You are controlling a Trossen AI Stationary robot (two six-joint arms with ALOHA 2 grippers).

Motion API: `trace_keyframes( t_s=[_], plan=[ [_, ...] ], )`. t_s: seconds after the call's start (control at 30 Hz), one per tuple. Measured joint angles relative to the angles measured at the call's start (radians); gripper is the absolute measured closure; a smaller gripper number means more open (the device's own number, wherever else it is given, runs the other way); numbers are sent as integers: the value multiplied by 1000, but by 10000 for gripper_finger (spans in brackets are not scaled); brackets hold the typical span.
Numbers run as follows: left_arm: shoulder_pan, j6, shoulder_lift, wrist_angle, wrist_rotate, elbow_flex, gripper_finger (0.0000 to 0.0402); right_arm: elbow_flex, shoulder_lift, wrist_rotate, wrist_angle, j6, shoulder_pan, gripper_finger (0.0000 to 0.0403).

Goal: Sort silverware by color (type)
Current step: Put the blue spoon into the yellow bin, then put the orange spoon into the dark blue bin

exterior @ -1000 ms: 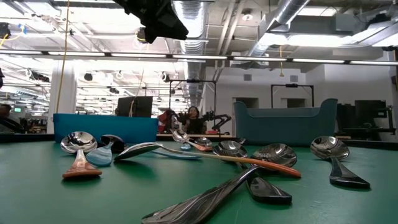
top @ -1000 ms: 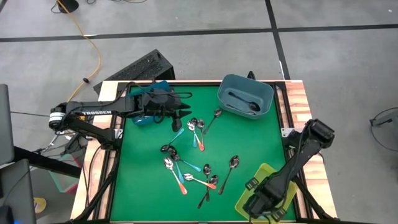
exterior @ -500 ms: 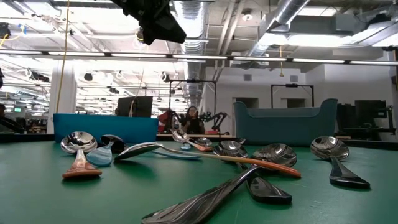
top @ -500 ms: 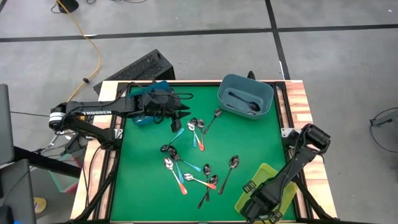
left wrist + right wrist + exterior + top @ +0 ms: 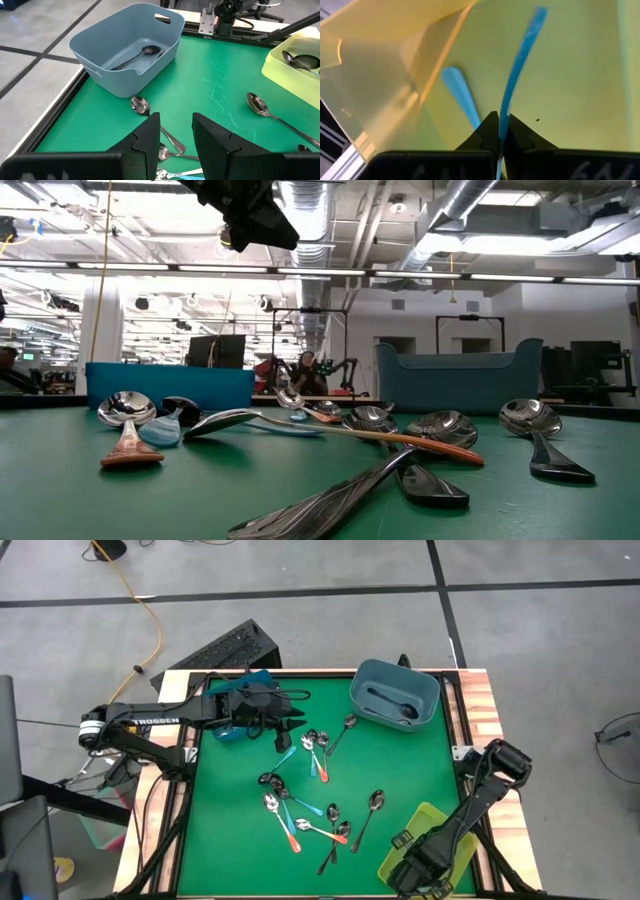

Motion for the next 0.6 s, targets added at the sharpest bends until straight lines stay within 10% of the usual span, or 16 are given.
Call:
trace_keyframes(
  t_s=[0.6],
  plan=[
    [0,0,0,0,0,0,303,0,0,-7,0,131,-1,288]
  ],
)
